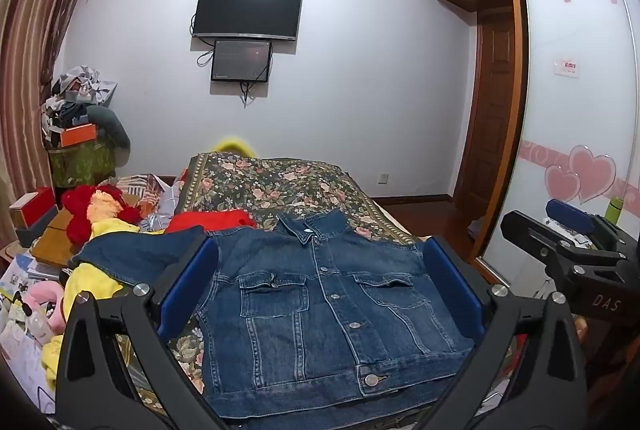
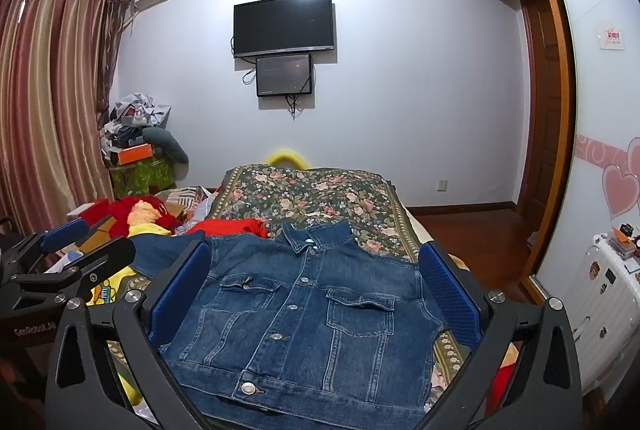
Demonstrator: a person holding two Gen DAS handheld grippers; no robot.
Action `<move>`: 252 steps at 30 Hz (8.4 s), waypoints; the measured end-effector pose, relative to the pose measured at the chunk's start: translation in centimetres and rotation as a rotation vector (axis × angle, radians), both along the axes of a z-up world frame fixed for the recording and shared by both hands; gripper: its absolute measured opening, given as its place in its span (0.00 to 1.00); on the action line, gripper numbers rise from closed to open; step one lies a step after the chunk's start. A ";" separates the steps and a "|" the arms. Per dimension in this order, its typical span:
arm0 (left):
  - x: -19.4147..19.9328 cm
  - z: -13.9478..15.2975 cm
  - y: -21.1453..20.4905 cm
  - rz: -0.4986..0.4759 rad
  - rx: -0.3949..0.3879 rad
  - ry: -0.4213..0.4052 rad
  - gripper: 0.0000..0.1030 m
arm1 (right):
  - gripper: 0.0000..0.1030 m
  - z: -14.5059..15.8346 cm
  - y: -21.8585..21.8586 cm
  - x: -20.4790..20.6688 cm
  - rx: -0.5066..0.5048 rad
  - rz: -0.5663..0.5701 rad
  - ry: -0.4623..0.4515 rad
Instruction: Fold large clothes
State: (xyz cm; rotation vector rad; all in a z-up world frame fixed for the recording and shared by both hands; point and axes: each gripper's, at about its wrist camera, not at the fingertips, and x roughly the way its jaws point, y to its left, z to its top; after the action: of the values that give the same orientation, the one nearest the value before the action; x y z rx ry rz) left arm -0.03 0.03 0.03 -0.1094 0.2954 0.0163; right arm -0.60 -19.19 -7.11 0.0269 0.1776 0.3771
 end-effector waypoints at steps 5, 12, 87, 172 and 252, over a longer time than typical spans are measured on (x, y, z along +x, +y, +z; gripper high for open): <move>0.2 -0.1 0.0 0.001 0.009 -0.001 1.00 | 1.00 -0.1 0.0 0.1 0.000 0.002 0.002; 0.1 0.0 -0.3 0.006 0.013 -0.003 1.00 | 1.00 0.0 -0.1 0.0 0.000 0.007 0.002; 17.5 -17.6 33.0 0.402 -0.244 0.421 1.00 | 1.00 -9.6 10.7 28.1 -0.166 0.058 0.591; 23.9 -13.0 10.3 -0.121 0.060 0.584 0.61 | 1.00 -7.6 8.5 22.8 -0.294 0.154 0.493; 20.0 -23.9 15.4 0.064 0.021 0.845 0.63 | 0.13 -14.2 -2.2 29.4 0.018 0.036 0.716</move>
State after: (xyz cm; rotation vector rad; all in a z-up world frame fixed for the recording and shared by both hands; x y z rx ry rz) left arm 20.00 15.44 -23.85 -0.0861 1.1360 0.1307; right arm 28.81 -21.43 -21.26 0.1770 0.8828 0.3924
